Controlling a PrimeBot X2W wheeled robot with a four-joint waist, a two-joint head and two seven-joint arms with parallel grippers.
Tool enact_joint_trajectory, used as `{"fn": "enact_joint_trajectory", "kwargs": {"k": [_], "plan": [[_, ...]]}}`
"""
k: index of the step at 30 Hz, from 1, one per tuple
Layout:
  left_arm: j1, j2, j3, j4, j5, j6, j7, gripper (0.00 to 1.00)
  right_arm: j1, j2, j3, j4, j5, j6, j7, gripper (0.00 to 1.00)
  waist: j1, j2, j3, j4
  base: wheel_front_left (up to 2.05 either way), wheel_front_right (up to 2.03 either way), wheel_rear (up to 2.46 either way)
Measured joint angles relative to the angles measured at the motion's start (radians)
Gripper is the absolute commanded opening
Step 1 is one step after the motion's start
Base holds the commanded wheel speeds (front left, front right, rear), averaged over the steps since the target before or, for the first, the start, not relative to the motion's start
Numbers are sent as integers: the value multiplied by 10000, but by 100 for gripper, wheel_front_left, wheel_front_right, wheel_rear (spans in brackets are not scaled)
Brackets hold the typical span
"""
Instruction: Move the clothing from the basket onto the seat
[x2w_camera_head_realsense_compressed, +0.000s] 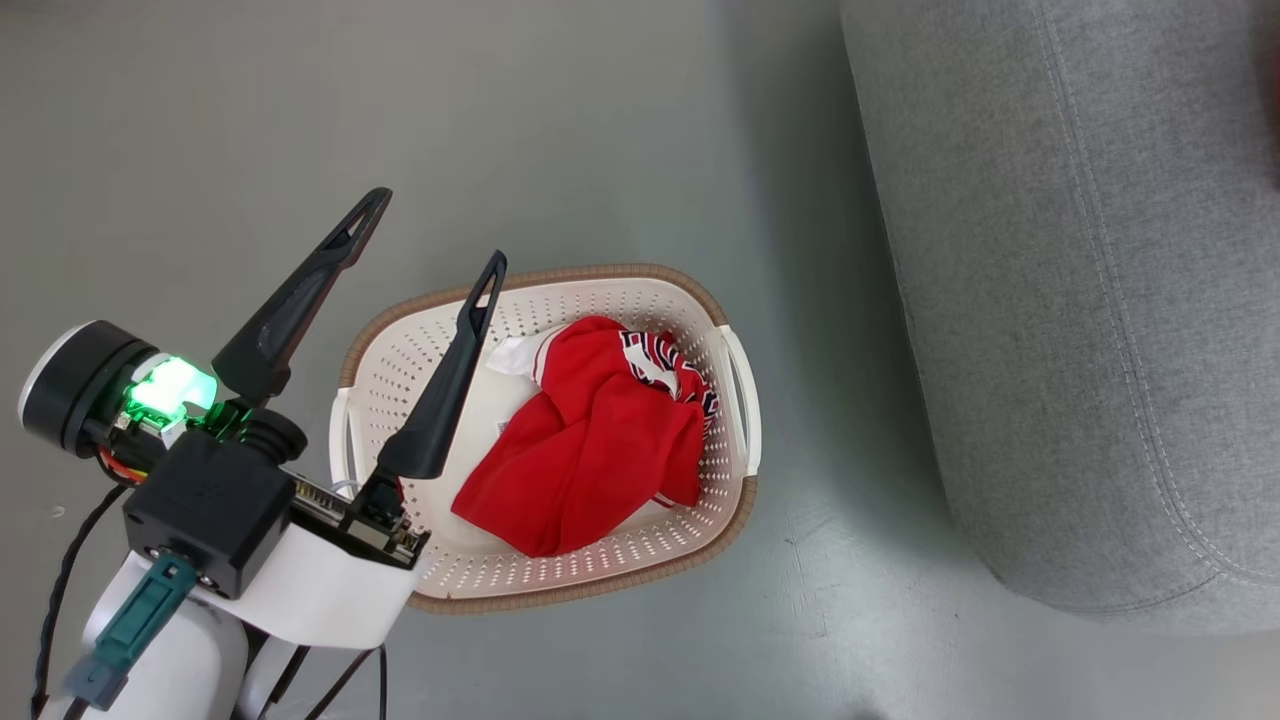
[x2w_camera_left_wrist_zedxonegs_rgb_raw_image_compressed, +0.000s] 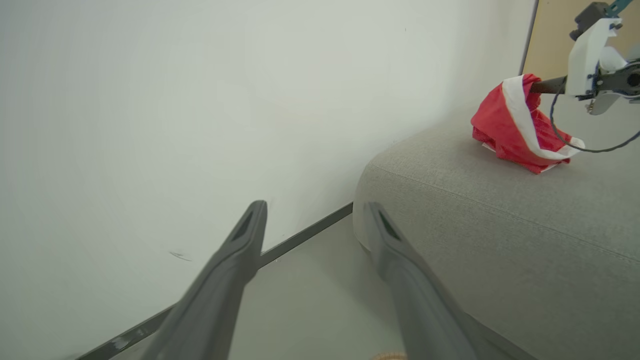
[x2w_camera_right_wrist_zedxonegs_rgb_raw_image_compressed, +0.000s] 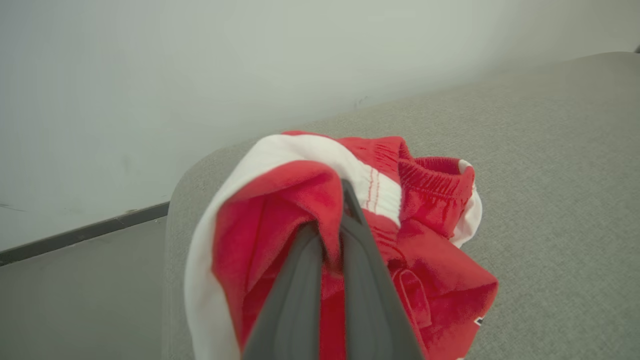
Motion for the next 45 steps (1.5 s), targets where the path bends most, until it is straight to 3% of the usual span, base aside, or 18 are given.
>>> {"fn": "enact_joint_trajectory", "kwargs": {"k": [11,12,13,15,16,36,45], "plan": [[-230,63,42,58,81,0,-29,100,33,364,769,288,207,0,322,1,0,0,290,-188,0,0,0],[-233,61,42,86,81,0,-48,100,36,385,844,288,215,0,324,30,0,0,291,-213,0,0,0],[-235,59,40,107,81,0,-81,100,36,410,894,288,238,0,347,45,0,0,287,-239,0,0,0],[-243,50,42,157,81,0,-119,100,50,464,1009,282,328,0,430,91,0,0,269,-290,0,0,0],[-245,46,42,188,81,0,-128,100,69,487,1083,274,360,0,474,100,0,0,255,-318,0,0,0],[-387,-449,19,1037,-25,33,-943,100,782,370,3083,-905,725,0,571,100,0,0,-433,-871,0,0,0],[-328,-621,403,1622,-199,408,-1350,100,892,125,3455,-1735,1062,0,-46,100,0,0,-972,-993,0,0,0]]}}
